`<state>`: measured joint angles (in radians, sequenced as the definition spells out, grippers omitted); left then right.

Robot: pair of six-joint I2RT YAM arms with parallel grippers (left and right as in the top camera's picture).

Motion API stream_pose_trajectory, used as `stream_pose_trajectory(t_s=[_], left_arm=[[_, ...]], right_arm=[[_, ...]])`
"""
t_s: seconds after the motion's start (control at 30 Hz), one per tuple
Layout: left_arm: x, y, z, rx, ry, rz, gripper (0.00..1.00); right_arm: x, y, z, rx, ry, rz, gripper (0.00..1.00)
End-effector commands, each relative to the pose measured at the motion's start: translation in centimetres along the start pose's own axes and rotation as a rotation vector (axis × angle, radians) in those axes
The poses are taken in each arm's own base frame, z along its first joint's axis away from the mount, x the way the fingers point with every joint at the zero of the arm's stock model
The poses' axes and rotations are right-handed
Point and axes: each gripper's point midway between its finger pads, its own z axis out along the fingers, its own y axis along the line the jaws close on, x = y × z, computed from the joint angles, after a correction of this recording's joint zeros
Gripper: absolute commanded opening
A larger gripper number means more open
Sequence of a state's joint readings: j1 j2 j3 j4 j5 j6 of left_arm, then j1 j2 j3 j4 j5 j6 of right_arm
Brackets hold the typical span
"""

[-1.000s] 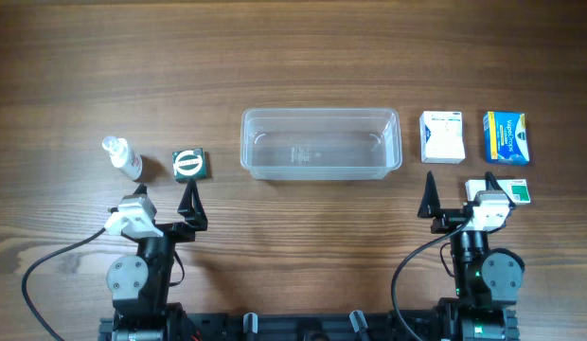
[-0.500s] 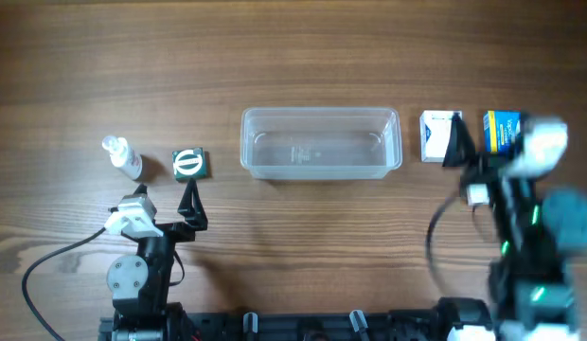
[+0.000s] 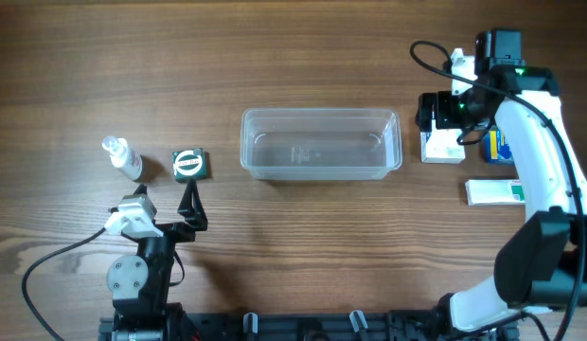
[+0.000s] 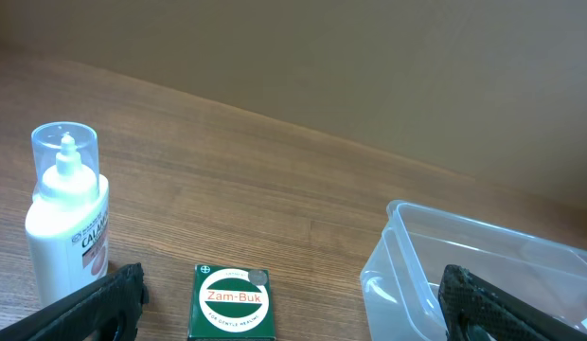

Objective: Pack container
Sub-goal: 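Reach the right gripper to the white Hansaplast box and grasp it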

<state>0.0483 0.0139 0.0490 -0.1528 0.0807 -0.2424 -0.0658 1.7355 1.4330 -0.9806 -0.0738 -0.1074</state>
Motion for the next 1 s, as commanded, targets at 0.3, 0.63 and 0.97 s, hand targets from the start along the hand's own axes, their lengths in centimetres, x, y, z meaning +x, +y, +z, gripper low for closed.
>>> stream_pose_trajectory(t_s=[0.3, 0.63, 0.97], left_arm=[[0.1, 0.1, 0.0, 0.003, -0.002, -0.005, 1.00], [0.1, 0.1, 0.0, 0.003, -0.002, -0.005, 1.00], [0.1, 0.1, 0.0, 0.003, -0.002, -0.005, 1.00]], right_arm=[[1.3, -5.3, 6.7, 0.045, 0.124, 0.139, 1.00], [2.2, -4.9, 9.8, 0.073, 0.195, 0.054, 1.00], [1.3, -5.2, 11.0, 0.076, 0.161, 0.028, 1.00]])
